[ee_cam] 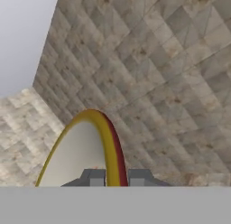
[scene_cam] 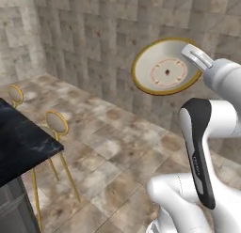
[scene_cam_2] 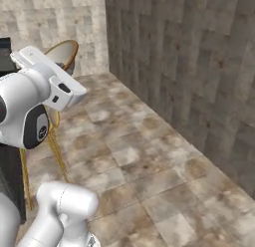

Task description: Pick up the bowls from the cabinet and place each bowl in front of a stool on the dining counter.

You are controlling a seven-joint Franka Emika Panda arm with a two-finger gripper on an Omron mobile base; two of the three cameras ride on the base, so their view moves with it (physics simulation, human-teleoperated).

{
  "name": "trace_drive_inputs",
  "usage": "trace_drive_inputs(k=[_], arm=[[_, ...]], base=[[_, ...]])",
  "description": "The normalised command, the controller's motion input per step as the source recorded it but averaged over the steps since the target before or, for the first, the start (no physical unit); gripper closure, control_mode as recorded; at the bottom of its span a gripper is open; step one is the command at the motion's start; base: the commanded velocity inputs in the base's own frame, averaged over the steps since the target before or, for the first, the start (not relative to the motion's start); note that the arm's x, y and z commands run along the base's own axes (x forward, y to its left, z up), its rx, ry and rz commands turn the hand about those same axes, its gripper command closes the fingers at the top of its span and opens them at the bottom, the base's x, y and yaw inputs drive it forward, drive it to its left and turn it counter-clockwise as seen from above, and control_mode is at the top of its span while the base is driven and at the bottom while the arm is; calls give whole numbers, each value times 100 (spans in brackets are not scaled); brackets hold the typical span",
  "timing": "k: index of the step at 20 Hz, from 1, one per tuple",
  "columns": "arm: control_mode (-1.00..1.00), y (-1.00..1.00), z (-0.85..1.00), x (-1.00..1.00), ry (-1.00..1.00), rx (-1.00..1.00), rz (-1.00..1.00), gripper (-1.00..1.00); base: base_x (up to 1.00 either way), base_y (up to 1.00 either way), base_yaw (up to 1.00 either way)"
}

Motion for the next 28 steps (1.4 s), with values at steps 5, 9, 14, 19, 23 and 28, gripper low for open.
trace_drive_inputs(k=[5,9,14,19,23,28], arm=[[100,0,0,0,0,0,0,100],[100,0,0,0,0,0,0,100],[100,0,0,0,0,0,0,100],[100,0,0,0,0,0,0,100],[100,0,0,0,0,0,0,100],[100,0,0,0,0,0,0,100]], base=[[100,-40,57],[100,-22,59],[100,-24,64],[100,-41,65],[100,-63,63],[100,-64,63]])
